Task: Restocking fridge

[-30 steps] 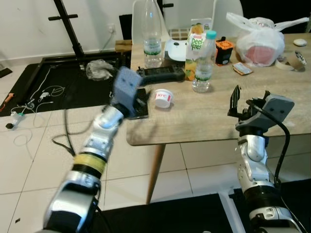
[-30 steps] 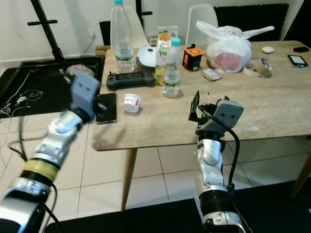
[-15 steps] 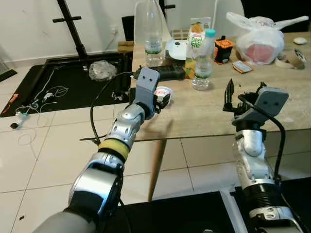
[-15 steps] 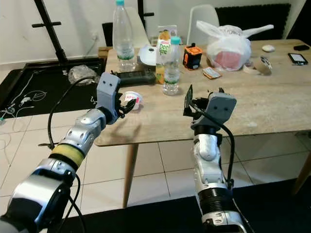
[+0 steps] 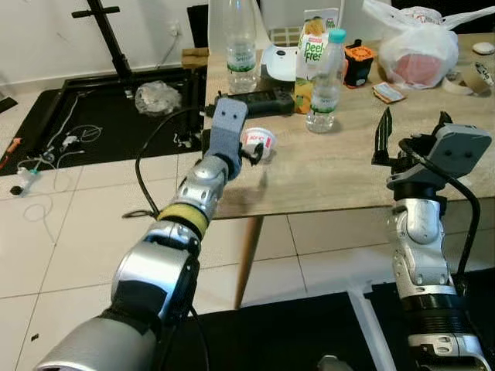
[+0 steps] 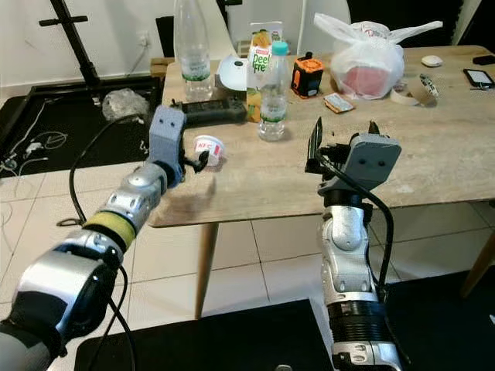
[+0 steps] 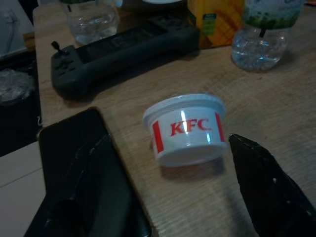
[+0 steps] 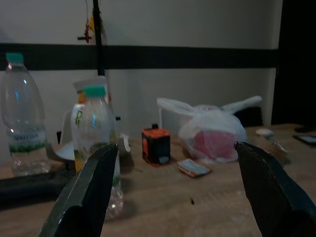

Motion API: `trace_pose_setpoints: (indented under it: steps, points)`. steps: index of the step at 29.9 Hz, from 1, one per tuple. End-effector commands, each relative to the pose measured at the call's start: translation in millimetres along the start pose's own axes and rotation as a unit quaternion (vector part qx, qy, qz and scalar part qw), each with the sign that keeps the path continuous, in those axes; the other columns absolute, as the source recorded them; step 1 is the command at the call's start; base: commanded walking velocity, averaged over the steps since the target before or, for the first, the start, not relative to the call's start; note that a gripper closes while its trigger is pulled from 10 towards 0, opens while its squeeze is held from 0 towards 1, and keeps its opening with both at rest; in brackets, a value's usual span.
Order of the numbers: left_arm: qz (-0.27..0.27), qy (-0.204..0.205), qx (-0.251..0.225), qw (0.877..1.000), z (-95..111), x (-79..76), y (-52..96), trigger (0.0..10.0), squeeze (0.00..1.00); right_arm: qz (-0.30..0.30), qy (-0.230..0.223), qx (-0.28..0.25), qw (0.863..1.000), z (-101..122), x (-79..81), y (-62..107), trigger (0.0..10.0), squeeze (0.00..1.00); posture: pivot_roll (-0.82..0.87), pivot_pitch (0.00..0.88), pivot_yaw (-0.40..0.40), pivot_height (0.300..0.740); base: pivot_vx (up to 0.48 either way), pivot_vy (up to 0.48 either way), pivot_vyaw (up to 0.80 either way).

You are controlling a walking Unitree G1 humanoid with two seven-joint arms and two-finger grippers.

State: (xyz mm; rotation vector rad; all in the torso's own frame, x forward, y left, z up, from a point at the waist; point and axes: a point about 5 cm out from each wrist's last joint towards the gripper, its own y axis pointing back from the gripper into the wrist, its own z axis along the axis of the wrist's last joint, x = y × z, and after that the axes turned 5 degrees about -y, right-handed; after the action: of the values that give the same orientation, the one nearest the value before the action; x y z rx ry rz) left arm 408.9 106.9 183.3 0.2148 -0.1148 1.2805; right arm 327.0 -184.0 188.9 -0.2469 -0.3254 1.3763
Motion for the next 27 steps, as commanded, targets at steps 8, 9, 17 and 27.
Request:
trace_pose_setpoints:
  steps: [8, 9, 17, 27]
  points:
    - [-0.013, 0.002, -0.002, 1.000, 4.3, -9.3, -3.5, 10.0, 1.00, 0.000, 0.004, 0.024, 1.000, -6.5, 2.2, 11.8, 10.0, 0.00, 0.01, 0.164, 0.051, 0.706, 0.000, 0.000, 0.00]
    - [-0.012, 0.000, -0.004, 1.000, 6.2, -10.3, -4.2, 10.0, 0.00, 0.001, 0.004, 0.026, 1.000, -6.5, 3.0, 13.4, 10.0, 0.00, 0.00, 0.170, 0.054, 0.706, 0.000, 0.000, 0.00]
    - [-0.014, -0.001, -0.012, 1.000, 15.9, -14.7, -7.2, 10.0, 0.00, 0.007, 0.006, 0.043, 0.999, -13.0, 5.2, 22.6, 10.0, 0.00, -0.01, 0.176, 0.054, 0.706, 0.000, 0.000, 0.00]
    - [0.019, -0.020, -0.006, 1.000, 11.4, -17.7, -7.2, 10.0, 0.00, 0.010, 0.006, 0.044, 0.999, -9.2, 7.2, 28.6, 10.0, 0.00, -0.04, 0.202, 0.060, 0.706, 0.000, 0.000, 0.00]
